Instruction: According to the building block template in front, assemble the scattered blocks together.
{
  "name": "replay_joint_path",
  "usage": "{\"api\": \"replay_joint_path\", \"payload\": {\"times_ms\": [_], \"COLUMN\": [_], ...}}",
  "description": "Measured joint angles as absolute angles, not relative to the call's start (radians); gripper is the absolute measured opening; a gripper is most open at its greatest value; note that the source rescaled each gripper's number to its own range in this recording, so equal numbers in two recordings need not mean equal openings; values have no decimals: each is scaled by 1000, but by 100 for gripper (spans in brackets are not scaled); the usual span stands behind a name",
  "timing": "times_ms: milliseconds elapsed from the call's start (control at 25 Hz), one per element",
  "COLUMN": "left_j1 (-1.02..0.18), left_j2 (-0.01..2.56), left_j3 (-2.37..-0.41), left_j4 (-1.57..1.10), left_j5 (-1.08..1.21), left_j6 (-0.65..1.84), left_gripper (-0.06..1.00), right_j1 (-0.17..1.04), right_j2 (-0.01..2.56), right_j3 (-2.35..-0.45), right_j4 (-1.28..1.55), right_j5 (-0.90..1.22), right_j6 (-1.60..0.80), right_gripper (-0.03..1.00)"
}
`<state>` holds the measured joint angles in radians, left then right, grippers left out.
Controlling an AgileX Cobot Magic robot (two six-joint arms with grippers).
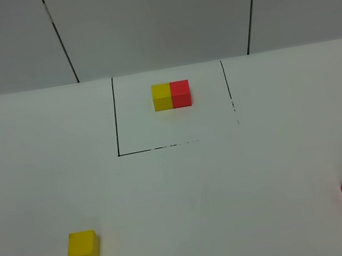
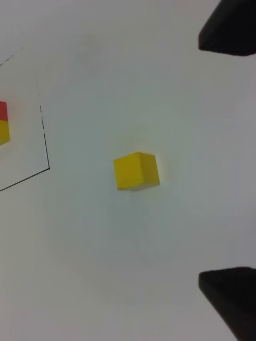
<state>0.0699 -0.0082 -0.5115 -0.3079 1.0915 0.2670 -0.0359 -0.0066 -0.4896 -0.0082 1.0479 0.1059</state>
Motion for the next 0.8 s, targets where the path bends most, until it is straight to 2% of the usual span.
{"api": "replay_joint_path", "payload": {"times_ms": [800], "left_j1": [70], "left_j2": [-8], "left_j3": [-512], "left_j4": [-308], "left_j5": [1091], "left_j6": [267], "left_gripper": [94], "right_j1": [-36], "right_j2": [-7], "right_j3": [-490], "right_j4": [-8], "right_j5": [1048], "right_j6": [106], "right_gripper": [81]}}
